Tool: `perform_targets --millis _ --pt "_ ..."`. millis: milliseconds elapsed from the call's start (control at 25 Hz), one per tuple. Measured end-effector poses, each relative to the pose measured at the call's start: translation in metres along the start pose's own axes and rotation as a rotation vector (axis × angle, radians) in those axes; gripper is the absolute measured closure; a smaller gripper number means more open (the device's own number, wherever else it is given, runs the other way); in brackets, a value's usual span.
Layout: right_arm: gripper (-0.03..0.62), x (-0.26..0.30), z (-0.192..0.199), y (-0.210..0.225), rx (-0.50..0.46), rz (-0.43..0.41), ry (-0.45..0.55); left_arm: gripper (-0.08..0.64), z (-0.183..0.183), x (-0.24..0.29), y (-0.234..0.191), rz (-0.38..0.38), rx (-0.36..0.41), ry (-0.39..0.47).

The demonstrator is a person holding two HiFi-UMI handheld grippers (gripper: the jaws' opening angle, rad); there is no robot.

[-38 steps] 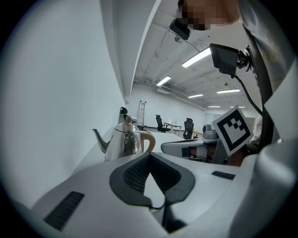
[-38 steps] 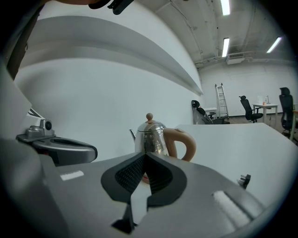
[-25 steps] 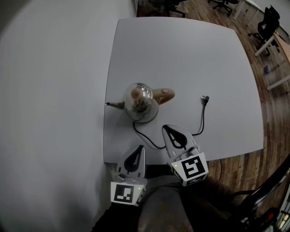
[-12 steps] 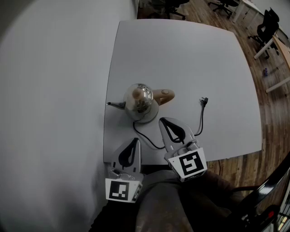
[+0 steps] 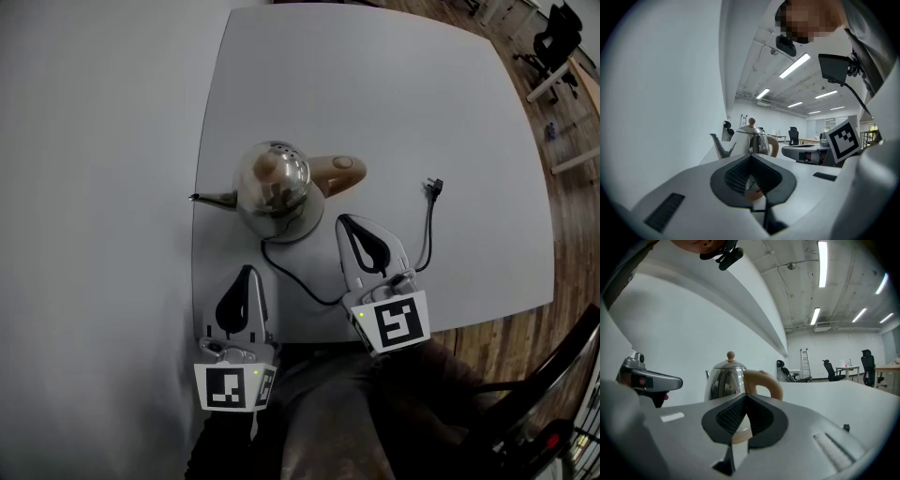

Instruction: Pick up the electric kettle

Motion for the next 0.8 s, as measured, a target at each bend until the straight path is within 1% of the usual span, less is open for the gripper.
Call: perform_targets --millis 160,280,400,480,520,560,640,720,800 --pt "0.592 0.001 0.029 0.004 0.014 0.022 -0.009 0.561 0.022 0.001 -0.008 -0.023 0.010 -0.008" --pt "0.592 0.001 0.034 0.005 0.012 0.032 -0.001 0.561 0.025 0.001 -0.010 -0.035 0.037 0.015" --pt "0.592 0.002 0.034 0.007 0.007 0.054 -0.013 0.561 0.024 0.001 -0.009 -0.035 0.038 0.023" --pt "0.558 0.002 0.034 0.007 0.002 0.048 -0.012 0.560 0.024 0.001 -0.008 -0.028 0.038 0.026" --pt "0.544 0.002 0.035 0.008 0.006 0.047 -0.011 0.545 0.023 0.001 -0.008 -0.026 0.034 0.031" --pt "0.513 0.002 0.036 0.009 0.011 0.050 -0.012 0.512 0.023 0.001 -0.008 -0.026 0.027 0.036" --pt "0.423 0.002 0.040 0.012 0.019 0.060 -0.022 0.439 0.024 0.002 -0.010 -0.030 0.006 0.043" --pt "0.379 0.004 0.045 0.014 0.023 0.068 -0.038 0.390 0.029 0.004 -0.013 -0.041 -0.012 0.040" --pt "0.351 0.005 0.049 0.015 0.023 0.072 -0.046 0.358 0.032 0.004 -0.016 -0.062 -0.022 0.037"
Point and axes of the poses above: the fingertips, and each gripper's own axes: x forward along the fingers, y to its right, z out of its underside, the point moved 5 cm from there along -x, backward along the fingers, and after that the axes turned 7 degrees about y, right-handed, at the moved point
